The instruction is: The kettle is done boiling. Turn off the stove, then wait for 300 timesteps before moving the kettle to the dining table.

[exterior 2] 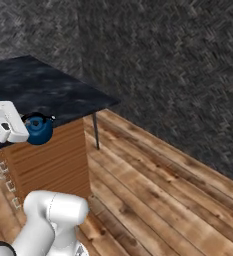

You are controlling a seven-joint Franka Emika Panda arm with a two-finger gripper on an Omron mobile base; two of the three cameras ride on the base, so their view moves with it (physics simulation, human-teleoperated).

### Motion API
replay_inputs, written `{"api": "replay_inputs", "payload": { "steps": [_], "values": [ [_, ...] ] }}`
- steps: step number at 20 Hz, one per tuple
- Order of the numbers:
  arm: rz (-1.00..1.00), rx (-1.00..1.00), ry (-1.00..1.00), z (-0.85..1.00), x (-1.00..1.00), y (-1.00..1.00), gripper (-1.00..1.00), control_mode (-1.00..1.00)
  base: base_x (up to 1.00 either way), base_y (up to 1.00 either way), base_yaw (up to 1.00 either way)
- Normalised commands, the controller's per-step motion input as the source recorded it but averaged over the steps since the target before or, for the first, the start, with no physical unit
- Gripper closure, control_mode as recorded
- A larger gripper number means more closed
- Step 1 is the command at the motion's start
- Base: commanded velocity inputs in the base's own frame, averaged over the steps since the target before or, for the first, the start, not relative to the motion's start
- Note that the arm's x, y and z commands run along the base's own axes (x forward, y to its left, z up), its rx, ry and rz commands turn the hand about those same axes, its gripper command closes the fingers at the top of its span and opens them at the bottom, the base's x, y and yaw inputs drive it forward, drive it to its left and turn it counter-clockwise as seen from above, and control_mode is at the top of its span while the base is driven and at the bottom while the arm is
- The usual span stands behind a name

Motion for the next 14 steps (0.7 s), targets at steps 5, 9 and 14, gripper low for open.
{"api": "replay_inputs", "payload": {
  "steps": [5, 9, 14],
  "values": [
    [0.00, 0.00, 0.00, 0.00, 0.00, 0.00, 1.00, 1.00, 0.51, -0.32, 0.00],
    [0.00, 0.00, 0.00, 0.00, 0.00, 0.00, 1.00, 1.00, 0.48, -0.29, 0.00],
    [0.00, 0.00, 0.00, 0.00, 0.00, 0.00, 1.00, 1.00, 0.49, -0.29, 0.00]
  ]
}}
